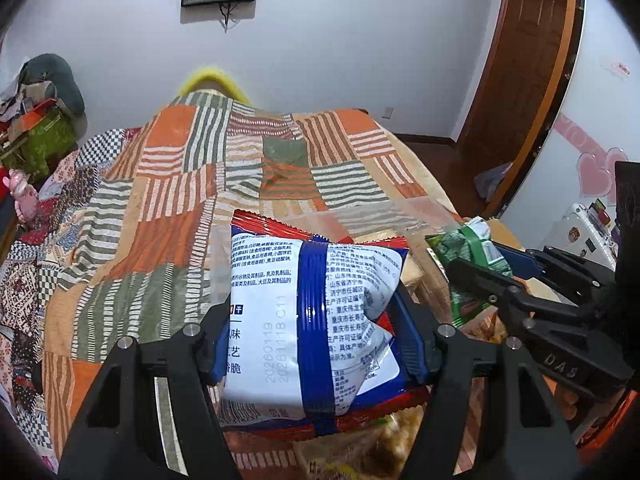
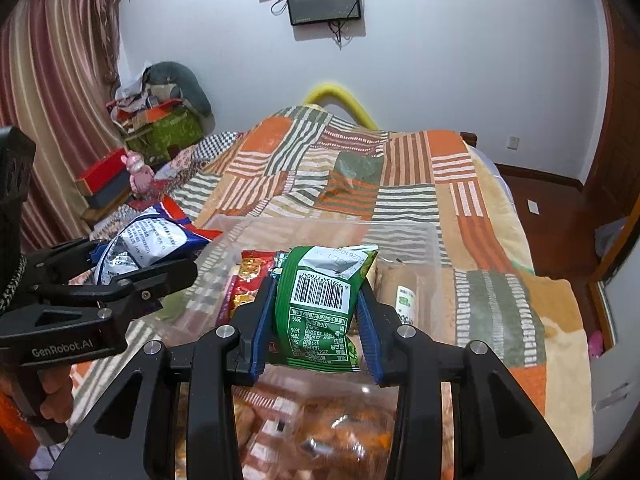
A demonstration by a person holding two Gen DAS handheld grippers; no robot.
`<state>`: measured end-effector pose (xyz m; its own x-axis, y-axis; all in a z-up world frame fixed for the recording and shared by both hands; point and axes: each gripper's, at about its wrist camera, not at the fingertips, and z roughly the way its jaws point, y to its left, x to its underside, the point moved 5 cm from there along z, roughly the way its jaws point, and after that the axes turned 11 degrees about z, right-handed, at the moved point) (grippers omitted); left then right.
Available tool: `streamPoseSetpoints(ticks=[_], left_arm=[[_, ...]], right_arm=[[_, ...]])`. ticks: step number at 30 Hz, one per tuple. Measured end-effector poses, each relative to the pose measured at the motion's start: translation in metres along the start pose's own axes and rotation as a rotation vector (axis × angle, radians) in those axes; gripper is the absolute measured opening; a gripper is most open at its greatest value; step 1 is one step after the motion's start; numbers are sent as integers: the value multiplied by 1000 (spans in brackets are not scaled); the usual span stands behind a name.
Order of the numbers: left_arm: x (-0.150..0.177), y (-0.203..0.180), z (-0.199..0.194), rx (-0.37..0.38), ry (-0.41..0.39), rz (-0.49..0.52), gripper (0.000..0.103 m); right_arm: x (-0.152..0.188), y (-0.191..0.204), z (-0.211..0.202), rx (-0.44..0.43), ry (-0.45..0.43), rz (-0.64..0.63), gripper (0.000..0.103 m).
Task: Organize snacks
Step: 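Carry the white-blue bag over the box while the right tool lowers the green packet into it, then open the left tool to drop the white-blue bag into the box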
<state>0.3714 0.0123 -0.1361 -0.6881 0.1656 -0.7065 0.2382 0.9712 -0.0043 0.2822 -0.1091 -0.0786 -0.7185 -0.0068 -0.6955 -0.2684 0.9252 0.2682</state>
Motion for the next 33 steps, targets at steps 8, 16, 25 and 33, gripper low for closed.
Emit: streamPoseSetpoints(ticks=[8, 16, 25, 33], left_arm=[[5, 2, 30, 13, 63, 10, 66], [5, 1, 39, 23, 82, 11, 66], [2, 0, 13, 50, 32, 10, 67], [-8, 2, -31, 15, -50, 31, 74]], right_arm=[[7, -1, 28, 37, 65, -46, 35], [11, -6, 31, 25, 102, -42, 37], [8, -9, 11, 16, 82, -32, 44], [1, -18, -24, 24, 14, -25, 49]])
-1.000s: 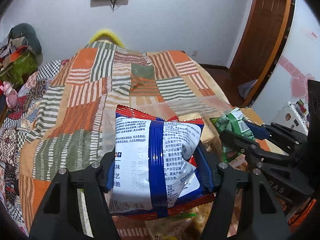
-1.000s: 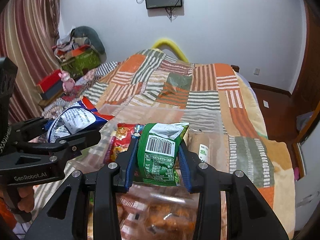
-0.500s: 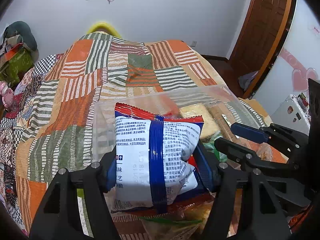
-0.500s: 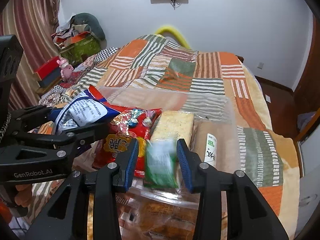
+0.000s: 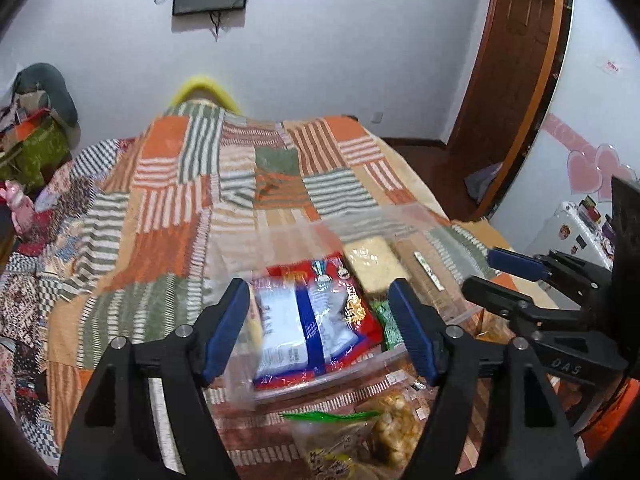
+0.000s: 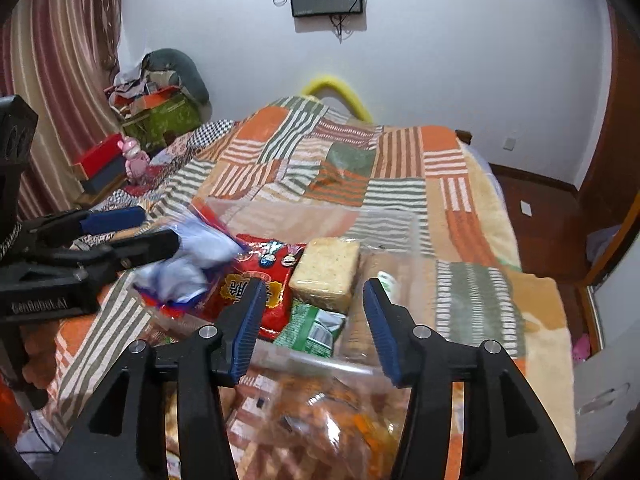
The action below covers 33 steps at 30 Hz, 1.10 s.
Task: Organize snacks
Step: 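Open the left tool to drop the white-blue bag into the box, then grasp the green jelly cup with the left tool while the right tool grasps the orange-wrapped biscuit packet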
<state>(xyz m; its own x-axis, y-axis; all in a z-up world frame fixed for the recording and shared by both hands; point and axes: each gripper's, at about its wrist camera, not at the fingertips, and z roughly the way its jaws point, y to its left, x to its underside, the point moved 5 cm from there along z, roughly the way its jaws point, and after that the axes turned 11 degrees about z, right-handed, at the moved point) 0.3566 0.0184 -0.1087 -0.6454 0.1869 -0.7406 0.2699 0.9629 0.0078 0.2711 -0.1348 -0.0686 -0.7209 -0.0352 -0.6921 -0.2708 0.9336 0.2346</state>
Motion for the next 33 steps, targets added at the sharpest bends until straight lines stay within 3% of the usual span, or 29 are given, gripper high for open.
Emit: streamPoseSetpoints(ticks=[8, 13, 22, 33], left_arm=[[9, 36, -40, -99, -37, -7, 87], [42, 76, -41, -175, 30, -53, 87], [100, 126, -3, -220, 152, -150, 87], [117, 127, 64, -177, 229, -159, 77]], right_arm=[[4, -23, -33, 55, -53, 5, 56], [12, -46, -42, 98, -54, 48, 57], [37, -83, -31, 167, 15, 146, 57], [55, -111, -11, 219, 90, 205, 57]])
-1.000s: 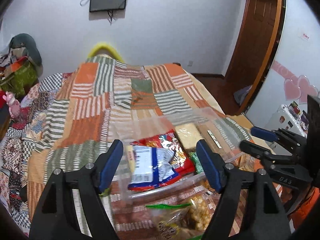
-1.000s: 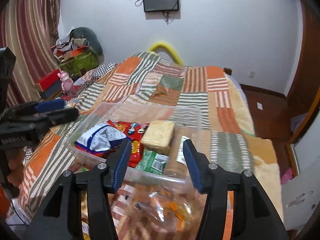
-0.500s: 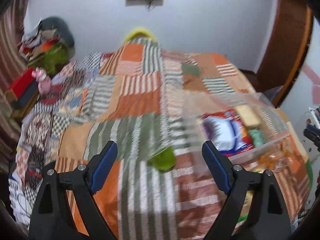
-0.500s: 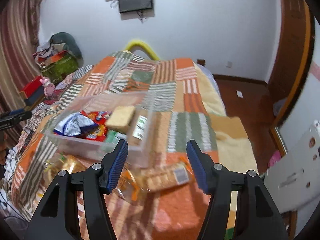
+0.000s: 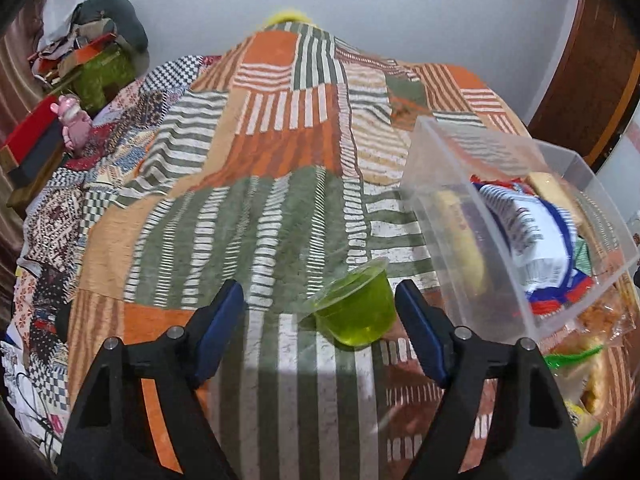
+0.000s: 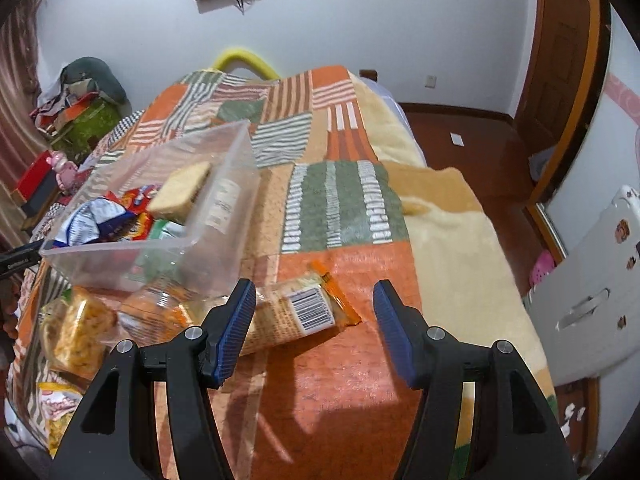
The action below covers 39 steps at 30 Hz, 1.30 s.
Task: Organize snacks
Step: 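Grasp the green jelly cup with the left tool while the right tool grasps the orange-wrapped biscuit packet, then lift the jelly cup toward the box with the left tool while the right tool carries the biscuit packet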
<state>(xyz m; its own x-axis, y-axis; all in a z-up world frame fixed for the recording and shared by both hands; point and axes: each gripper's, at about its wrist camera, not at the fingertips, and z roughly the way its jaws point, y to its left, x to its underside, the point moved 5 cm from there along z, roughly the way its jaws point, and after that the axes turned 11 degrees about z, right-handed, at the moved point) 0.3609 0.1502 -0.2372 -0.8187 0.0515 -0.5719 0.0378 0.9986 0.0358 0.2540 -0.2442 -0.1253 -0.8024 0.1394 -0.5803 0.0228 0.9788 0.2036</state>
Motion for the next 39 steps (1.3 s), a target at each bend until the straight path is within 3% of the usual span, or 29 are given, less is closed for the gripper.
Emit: streamPoseSetpoints(ticks=[8, 14, 18, 23, 34, 39], left_arm=[[-3, -2, 17, 39, -1, -23, 74], [4, -12, 33, 21, 36, 11, 58], [4, -8, 32, 38, 19, -16, 57], [12, -3, 19, -3, -5, -1, 57], [30, 10, -44, -44, -69, -10, 57], [29, -4, -70, -35, -104, 17, 57]], right_arm=[[1, 7, 7, -36, 12, 37, 64], [4, 20, 20, -61, 40, 48, 66], [12, 27, 21, -37, 47, -5, 68], [24, 23, 14, -3, 54, -51, 68], [38, -3, -2, 11, 77, 14, 68], [38, 4, 2, 10, 79, 7, 33]])
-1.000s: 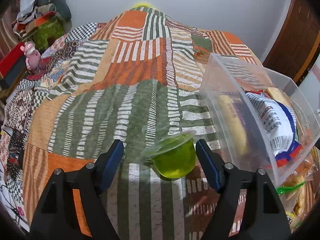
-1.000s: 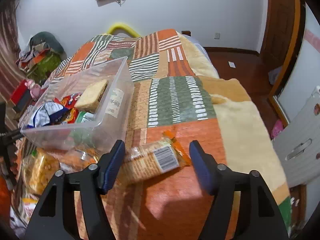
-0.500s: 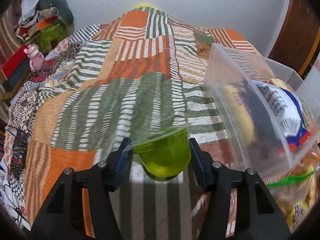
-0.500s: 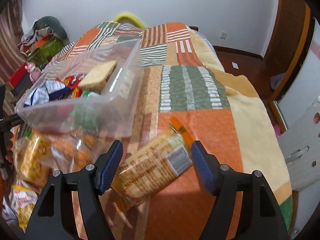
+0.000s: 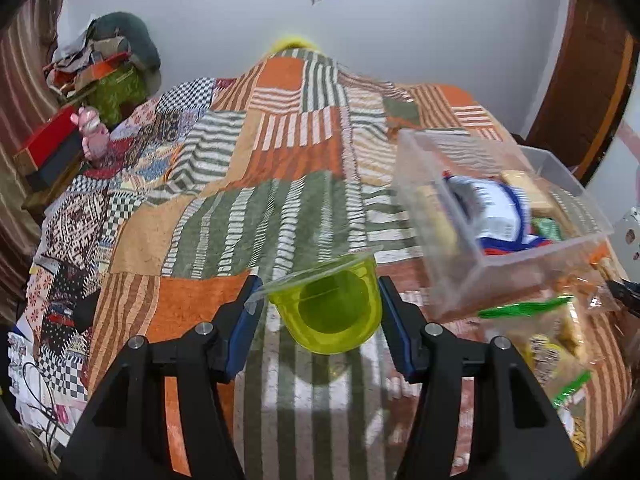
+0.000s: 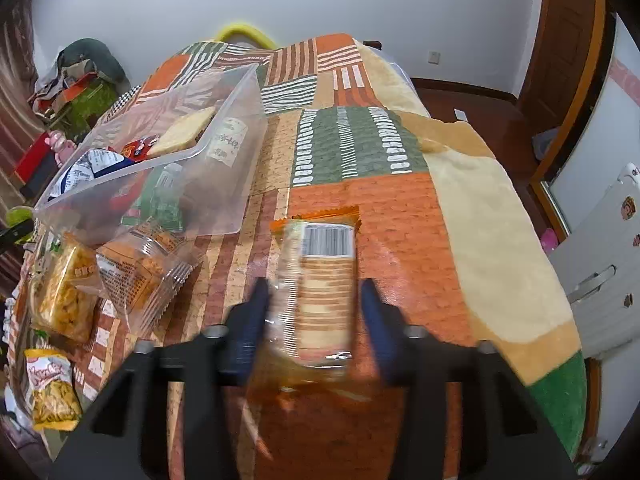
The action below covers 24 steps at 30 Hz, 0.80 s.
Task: Organize snacks
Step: 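Lift the jelly cup toward the box with the left tool while the right tool carries the biscuit packet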
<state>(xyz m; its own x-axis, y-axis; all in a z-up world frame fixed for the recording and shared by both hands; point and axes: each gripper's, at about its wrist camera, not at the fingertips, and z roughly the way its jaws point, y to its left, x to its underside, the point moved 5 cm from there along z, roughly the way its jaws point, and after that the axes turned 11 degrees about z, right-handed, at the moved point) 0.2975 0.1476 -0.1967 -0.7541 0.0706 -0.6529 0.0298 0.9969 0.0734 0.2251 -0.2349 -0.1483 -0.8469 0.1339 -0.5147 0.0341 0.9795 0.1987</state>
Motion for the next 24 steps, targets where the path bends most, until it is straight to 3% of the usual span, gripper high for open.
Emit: streamPoseSetpoints(ticks=[5, 15, 24], left_arm=[[-11, -20, -21, 17, -42, 46, 57], [-53, -64, -48, 96, -125, 81, 57], [-85, -109, -54, 158, -159, 115, 57]], right_arm=[[-2, 4, -7, -13, -30, 6, 32], [-38, 22, -56, -70, -182, -18, 32], [-56, 54, -57, -135, -240, -76, 32]])
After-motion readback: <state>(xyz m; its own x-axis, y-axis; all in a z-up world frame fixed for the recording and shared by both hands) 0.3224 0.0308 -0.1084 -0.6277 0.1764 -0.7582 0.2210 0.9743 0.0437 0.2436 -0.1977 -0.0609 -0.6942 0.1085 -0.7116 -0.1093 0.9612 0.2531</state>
